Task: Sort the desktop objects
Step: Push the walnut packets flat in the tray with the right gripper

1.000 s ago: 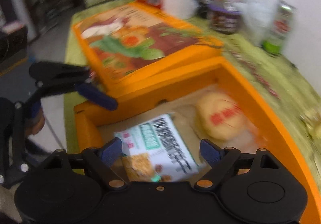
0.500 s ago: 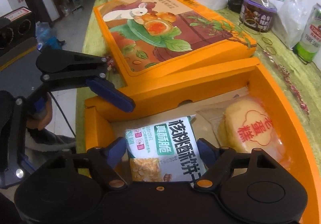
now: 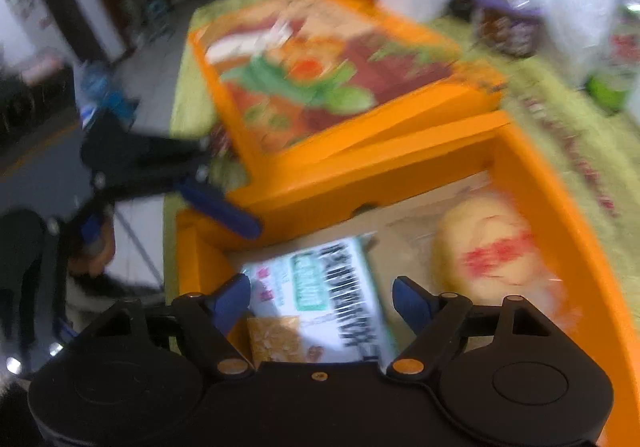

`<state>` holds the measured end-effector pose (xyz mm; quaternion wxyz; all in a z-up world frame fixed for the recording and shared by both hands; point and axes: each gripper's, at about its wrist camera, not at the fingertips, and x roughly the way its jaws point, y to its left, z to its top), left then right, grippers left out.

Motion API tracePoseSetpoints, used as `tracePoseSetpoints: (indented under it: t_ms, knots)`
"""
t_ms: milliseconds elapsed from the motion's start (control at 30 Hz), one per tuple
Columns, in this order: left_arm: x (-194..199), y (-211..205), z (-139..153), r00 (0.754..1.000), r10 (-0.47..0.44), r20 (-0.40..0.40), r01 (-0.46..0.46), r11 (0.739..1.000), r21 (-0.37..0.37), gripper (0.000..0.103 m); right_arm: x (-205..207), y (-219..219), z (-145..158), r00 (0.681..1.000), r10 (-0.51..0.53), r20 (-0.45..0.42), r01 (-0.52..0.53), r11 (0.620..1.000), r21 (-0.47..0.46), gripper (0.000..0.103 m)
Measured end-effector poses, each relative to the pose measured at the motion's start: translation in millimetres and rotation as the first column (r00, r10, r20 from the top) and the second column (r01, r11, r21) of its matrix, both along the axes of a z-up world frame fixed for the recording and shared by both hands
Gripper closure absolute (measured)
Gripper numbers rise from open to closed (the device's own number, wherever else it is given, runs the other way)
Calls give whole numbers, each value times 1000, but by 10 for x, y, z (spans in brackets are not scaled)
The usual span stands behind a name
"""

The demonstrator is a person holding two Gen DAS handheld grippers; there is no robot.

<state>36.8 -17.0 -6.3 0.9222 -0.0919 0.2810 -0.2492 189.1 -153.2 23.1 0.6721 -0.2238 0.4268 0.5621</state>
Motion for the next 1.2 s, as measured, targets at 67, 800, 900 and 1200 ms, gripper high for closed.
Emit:
tracePoseSetpoints:
  t_ms: [67, 800, 900, 1200]
  knots:
    - [-2, -32, 0, 1000, -12, -2, 12, 1000, -4, 0, 8, -195, 150, 999, -53, 11, 52, 997, 49, 17]
    - [212, -361, -68, 998, -50, -32, 52, 996, 69, 0, 138, -1541, -426, 815, -530, -234, 531, 845, -62, 17]
    - [216, -368, -66, 998, -48, -35, 51, 996, 72, 0, 141, -1537, -433, 816, -524, -244, 528, 848, -54, 21]
    - [214, -374, -62, 998, -46, -39, 49, 996, 78, 0, 89, -1548, -419, 818, -530, -223, 535, 844, -46, 22]
